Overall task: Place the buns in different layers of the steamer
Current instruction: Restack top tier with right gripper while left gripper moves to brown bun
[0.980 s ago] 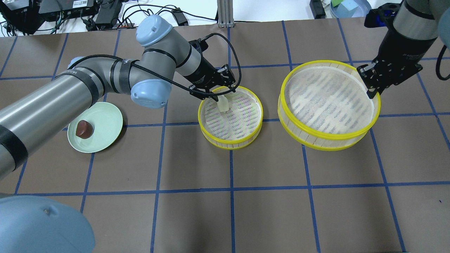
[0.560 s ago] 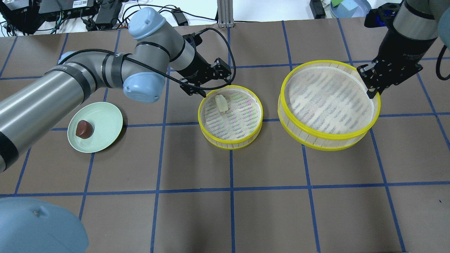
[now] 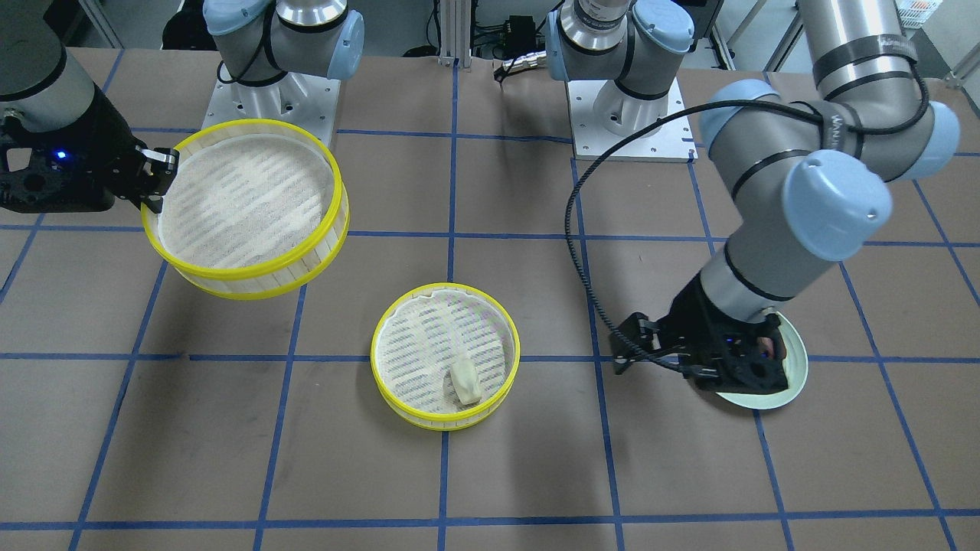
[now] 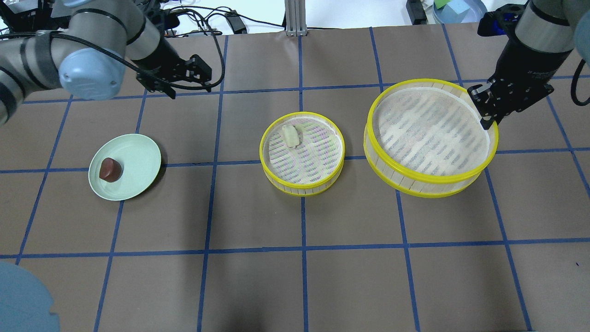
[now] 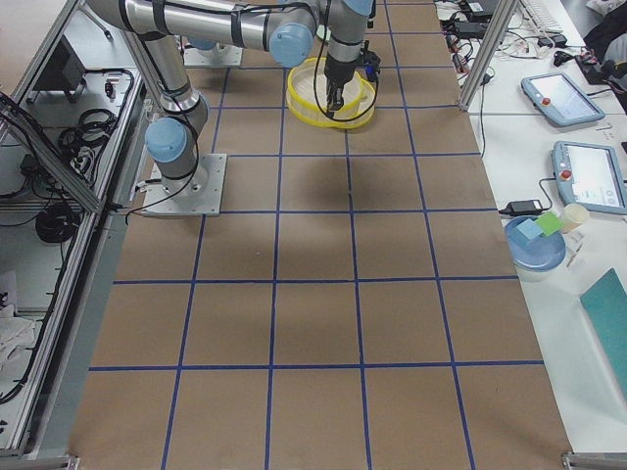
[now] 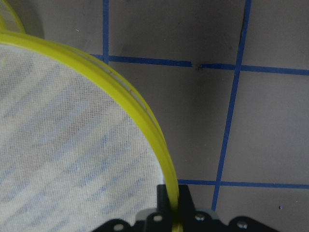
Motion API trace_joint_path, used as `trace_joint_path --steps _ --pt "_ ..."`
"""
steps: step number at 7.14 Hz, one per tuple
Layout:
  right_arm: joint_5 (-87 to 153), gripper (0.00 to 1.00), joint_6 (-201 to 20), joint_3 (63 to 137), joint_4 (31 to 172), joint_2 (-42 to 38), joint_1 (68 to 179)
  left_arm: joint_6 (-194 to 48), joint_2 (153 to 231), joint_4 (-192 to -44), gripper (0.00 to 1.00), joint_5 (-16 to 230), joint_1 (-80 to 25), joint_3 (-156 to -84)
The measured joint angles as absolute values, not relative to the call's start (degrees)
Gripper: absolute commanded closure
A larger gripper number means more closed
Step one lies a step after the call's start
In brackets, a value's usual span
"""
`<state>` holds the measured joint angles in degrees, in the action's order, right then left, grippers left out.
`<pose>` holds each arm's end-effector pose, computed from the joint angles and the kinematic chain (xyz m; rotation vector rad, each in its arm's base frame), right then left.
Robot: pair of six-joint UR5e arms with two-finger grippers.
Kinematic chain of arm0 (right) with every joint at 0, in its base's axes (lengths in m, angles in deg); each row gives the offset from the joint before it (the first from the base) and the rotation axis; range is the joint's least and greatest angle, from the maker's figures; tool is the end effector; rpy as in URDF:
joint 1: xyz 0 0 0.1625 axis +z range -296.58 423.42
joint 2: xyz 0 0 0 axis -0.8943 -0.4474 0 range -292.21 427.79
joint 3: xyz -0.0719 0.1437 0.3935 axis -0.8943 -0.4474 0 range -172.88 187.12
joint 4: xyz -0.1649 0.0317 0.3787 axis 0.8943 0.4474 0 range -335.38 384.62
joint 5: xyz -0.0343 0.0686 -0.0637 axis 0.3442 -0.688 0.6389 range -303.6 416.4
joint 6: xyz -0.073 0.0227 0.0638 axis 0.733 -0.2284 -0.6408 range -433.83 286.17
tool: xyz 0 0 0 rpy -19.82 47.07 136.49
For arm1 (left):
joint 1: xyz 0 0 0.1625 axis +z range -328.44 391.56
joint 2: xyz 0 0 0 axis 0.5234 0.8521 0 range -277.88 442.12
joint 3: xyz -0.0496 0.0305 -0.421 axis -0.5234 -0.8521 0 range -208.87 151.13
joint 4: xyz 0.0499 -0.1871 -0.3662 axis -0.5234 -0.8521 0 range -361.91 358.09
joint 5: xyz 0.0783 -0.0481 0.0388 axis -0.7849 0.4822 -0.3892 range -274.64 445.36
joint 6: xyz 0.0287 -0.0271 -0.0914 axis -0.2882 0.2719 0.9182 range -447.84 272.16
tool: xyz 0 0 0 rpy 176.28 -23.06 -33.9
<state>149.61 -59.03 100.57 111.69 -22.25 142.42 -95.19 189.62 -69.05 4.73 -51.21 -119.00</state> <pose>0.0338 -0.4949 0.4544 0.1077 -3.1043 -0.1872 -0.0716 -0.6238 0.3603 -0.0143 -2.9865 0.1664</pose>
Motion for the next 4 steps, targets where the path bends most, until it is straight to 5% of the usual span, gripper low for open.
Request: trace_joint_path --steps 4 --pt "149.31 1.00 -70.93 99.99 118.54 -18.52 152.47 -122.60 188.53 -72.72 0.00 -0.38 -36.20 -121.79"
